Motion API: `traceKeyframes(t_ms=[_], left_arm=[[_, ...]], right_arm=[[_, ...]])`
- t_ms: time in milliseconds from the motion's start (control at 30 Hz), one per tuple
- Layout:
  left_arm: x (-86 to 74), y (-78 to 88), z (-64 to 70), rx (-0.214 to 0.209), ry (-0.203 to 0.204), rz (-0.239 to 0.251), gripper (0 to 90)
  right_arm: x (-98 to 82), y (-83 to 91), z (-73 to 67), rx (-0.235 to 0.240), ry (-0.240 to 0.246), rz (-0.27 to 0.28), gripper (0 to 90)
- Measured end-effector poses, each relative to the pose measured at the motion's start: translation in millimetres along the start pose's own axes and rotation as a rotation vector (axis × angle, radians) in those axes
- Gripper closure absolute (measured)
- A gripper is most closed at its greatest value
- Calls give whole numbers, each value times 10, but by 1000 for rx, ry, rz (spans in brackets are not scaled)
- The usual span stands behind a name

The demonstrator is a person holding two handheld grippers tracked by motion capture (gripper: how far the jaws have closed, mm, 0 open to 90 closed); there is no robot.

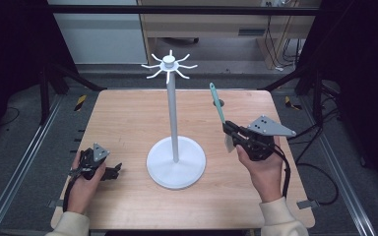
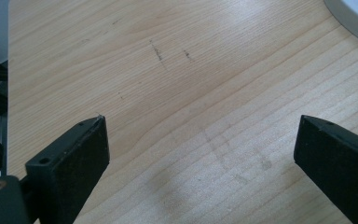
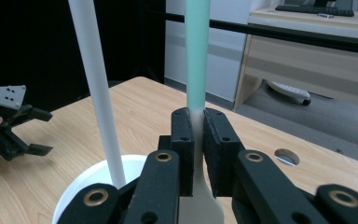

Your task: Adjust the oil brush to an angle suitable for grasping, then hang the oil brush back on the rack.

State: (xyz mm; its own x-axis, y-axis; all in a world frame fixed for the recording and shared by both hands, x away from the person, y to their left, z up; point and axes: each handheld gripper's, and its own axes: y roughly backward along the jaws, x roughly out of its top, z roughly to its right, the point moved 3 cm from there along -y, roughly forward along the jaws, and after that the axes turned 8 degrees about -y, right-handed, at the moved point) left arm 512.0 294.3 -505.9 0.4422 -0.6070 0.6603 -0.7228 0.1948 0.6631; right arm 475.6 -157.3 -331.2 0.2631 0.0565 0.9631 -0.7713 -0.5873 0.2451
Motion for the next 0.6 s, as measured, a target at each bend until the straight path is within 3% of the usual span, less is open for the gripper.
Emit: traceKeyframes(t_ms=[600], left_arm=[[-1,1,-3,1,1,1,28]], right_arm=[[187,87,-137,31,18,44,830]])
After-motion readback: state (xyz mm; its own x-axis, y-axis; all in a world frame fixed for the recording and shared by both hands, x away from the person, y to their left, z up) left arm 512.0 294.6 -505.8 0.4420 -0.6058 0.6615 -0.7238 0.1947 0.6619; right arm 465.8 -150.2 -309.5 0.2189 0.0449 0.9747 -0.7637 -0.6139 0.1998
